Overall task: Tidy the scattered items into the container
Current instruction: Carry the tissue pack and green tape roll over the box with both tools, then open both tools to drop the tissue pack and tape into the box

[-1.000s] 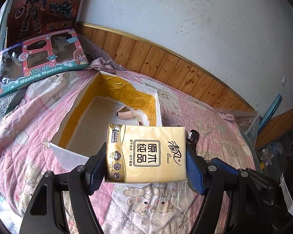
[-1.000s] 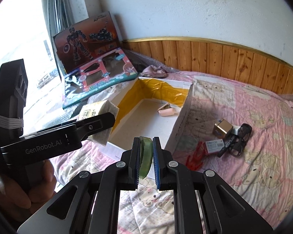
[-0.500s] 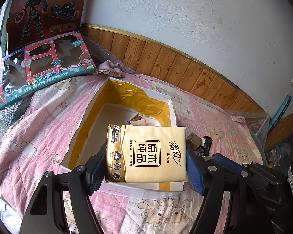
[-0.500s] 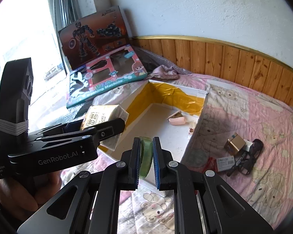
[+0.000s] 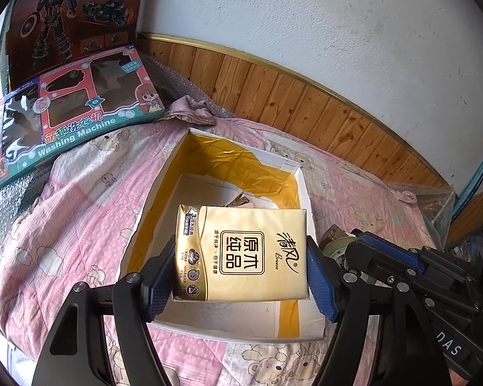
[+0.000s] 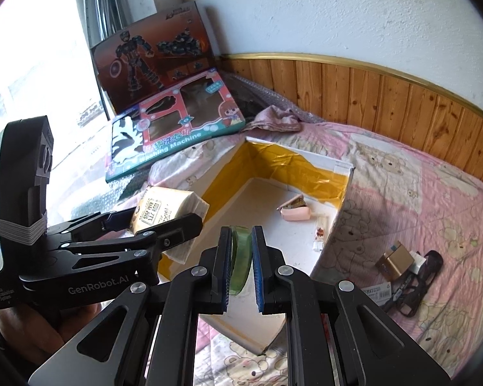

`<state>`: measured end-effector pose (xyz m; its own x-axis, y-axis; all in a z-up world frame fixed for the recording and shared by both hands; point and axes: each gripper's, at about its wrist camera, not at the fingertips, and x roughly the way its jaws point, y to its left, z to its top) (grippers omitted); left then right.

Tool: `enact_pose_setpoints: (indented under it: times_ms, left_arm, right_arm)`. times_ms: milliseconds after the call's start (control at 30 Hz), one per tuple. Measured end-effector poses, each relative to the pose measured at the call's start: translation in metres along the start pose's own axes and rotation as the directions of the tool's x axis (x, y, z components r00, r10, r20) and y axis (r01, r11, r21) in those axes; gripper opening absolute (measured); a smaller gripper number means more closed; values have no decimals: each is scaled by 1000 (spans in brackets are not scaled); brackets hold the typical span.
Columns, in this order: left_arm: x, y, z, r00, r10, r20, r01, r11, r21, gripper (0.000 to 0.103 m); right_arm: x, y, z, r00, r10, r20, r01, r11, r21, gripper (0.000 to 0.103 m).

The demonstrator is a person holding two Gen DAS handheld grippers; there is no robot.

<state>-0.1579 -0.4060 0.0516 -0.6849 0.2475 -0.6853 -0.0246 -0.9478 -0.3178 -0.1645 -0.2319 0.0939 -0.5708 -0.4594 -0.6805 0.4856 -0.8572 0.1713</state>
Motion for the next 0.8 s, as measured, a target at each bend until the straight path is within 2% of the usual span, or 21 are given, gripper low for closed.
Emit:
enact_pose_setpoints:
  times_ms: [500,800]
  left_arm:
    - [42,19,19,997,42,-69,-44,999,-18,73]
    - [72,27,33,990,55,-126,-58,998,-25,73]
  right_arm:
    - [59,-20,48,998,21,-65,-24,999,-45,12]
    - [110,-32,77,993,-6,-119,-5,996,-91,12]
